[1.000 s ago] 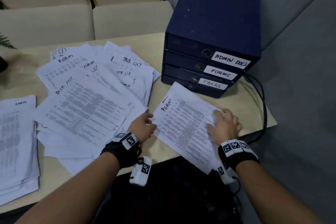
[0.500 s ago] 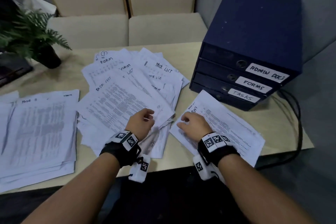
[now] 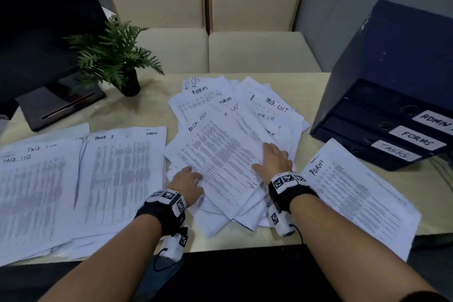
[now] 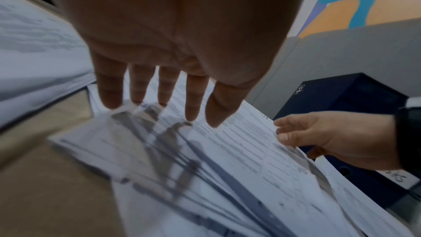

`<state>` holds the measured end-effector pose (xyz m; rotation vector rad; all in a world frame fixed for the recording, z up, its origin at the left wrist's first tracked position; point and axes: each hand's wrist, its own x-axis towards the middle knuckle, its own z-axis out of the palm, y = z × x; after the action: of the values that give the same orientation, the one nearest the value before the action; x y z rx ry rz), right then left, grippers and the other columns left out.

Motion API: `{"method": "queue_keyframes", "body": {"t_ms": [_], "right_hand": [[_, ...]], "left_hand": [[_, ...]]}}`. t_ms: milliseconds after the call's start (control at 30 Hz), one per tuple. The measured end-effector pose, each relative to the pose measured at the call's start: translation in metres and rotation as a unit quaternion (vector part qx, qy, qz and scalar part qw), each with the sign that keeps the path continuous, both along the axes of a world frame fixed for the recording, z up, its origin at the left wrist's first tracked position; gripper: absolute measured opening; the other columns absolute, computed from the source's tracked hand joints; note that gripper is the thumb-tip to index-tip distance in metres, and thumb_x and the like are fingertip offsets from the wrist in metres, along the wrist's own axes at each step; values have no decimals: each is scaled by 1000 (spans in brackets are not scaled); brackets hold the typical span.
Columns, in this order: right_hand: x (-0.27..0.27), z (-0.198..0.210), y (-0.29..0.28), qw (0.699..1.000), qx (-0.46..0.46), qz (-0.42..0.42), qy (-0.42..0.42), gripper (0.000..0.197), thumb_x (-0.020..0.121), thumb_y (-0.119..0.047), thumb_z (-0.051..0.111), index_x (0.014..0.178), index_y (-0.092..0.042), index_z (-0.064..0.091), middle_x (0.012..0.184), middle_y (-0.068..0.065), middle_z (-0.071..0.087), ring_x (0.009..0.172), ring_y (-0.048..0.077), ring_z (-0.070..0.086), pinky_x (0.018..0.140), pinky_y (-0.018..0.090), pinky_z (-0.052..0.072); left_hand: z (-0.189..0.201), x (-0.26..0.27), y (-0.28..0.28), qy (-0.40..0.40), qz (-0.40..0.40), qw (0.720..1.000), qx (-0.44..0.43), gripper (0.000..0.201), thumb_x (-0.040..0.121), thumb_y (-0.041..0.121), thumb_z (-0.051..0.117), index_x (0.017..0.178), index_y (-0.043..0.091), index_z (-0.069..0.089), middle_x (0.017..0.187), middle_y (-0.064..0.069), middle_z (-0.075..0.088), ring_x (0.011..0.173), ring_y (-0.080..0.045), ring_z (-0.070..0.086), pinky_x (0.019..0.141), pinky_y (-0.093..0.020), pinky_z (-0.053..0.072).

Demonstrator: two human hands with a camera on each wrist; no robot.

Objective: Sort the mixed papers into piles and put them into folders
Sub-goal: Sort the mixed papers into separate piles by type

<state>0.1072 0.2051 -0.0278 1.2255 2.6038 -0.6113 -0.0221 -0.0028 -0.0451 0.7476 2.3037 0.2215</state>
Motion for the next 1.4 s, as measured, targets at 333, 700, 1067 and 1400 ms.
{"method": "queue_keyframes", "body": {"t_ms": [333, 700, 1067, 1400], "right_hand": [[10, 11, -37, 948, -191, -185, 177, 10, 95, -7, 45, 90, -11, 53, 83, 6, 58, 69, 22, 51, 42, 17, 41], [12, 9, -41, 933, -194, -190, 234, 16, 93, -31, 62, 92, -15, 62, 90, -3, 62, 84, 16, 57, 73, 25, 45], [-4, -13, -5, 988, 37, -149, -32, 52, 85, -39, 68, 127, -17, 46, 127, 8, 49, 118, 30, 44, 96, 45, 35], [10, -3, -3, 977, -49, -187, 85, 37, 94, -14, 50, 63, -14, 30, 64, 4, 36, 54, 20, 30, 48, 26, 24]], "left_hand": [[-5, -25, -17, -54, 131, 973, 183, 60, 87, 13, 62, 142, 11, 38, 146, -12, 36, 125, -27, 46, 107, -32, 35], [-2, -43, -19, -142, 343, 894, 251, 94, 90, -1, 55, 149, 42, -5, 158, -12, 16, 134, -32, 41, 96, -49, 48], [-2, -48, -62, -90, 284, 927, 229, 81, 88, -1, 59, 150, 33, 18, 123, -13, 60, 82, -22, 58, 53, -18, 41], [-1, -43, -58, -91, 275, 932, 216, 81, 88, 0, 59, 149, 33, 19, 128, -12, 58, 93, -29, 61, 59, -23, 47]]}}
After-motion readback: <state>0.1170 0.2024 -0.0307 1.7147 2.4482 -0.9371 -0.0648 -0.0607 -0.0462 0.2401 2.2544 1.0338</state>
